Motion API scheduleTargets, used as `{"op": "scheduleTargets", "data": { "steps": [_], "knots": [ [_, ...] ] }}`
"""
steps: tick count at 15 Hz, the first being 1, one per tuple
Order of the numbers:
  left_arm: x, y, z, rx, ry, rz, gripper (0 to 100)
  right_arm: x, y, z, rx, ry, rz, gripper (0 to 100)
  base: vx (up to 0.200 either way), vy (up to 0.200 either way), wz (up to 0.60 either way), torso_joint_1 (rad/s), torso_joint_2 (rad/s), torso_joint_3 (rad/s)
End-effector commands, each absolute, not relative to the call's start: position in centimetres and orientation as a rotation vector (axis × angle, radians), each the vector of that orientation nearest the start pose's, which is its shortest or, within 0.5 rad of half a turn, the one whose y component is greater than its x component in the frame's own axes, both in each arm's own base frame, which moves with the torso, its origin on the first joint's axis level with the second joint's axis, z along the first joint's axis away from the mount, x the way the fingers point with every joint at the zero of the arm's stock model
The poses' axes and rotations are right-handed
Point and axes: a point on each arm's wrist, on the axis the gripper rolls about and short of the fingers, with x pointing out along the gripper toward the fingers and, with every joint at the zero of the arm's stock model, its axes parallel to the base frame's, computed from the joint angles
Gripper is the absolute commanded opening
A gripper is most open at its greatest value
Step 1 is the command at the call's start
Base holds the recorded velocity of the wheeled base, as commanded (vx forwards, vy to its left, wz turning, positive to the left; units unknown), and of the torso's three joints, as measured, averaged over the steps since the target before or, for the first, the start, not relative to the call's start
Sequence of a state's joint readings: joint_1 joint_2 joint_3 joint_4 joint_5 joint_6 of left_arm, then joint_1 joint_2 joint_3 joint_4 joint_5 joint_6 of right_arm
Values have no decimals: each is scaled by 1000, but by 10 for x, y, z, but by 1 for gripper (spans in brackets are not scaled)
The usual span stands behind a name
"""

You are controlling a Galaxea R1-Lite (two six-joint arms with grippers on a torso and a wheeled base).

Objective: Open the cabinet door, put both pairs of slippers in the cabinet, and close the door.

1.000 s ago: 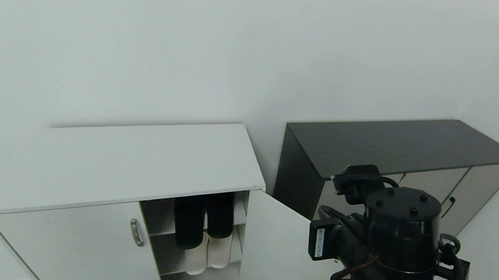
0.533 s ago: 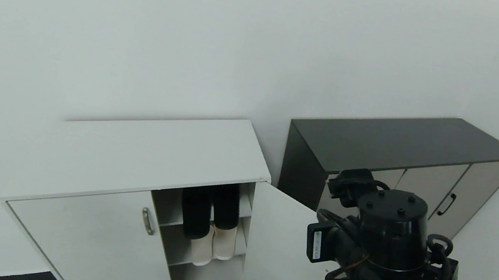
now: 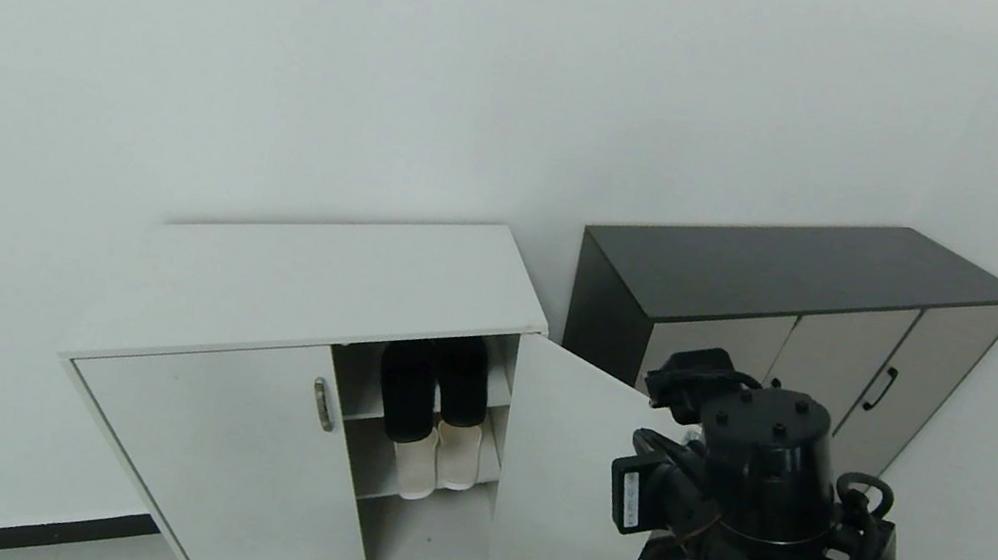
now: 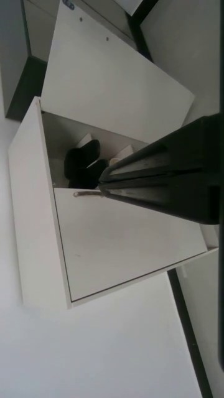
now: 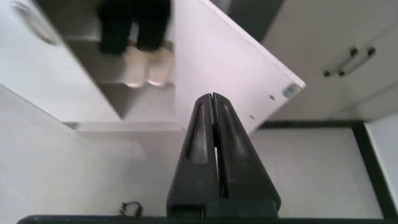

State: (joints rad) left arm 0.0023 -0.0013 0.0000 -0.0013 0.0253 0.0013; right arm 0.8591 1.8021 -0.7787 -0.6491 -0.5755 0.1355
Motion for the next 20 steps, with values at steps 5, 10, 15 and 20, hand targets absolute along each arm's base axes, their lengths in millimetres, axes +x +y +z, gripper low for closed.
{"op": "scheduleTargets", "data": {
  "steps": [5, 10, 15, 20],
  "knots": [
    [-23, 1, 76, -2, -2, 29, 0, 310, 203, 126, -57, 320, 117, 0, 0, 0, 0, 0, 0, 0],
    [-23, 1, 76, 0, -2, 29, 0, 373, 173, 109, -11, 321, 42, 0, 0, 0, 0, 0, 0, 0],
    [-23, 1, 76, 0, -2, 29, 0, 401, 158, 92, 7, 336, 37, 0, 0, 0, 0, 0, 0, 0],
    [-23, 1, 76, -2, -2, 29, 0, 406, 156, 80, 5, 360, 34, 0, 0, 0, 0, 0, 0, 0]
  ]
}}
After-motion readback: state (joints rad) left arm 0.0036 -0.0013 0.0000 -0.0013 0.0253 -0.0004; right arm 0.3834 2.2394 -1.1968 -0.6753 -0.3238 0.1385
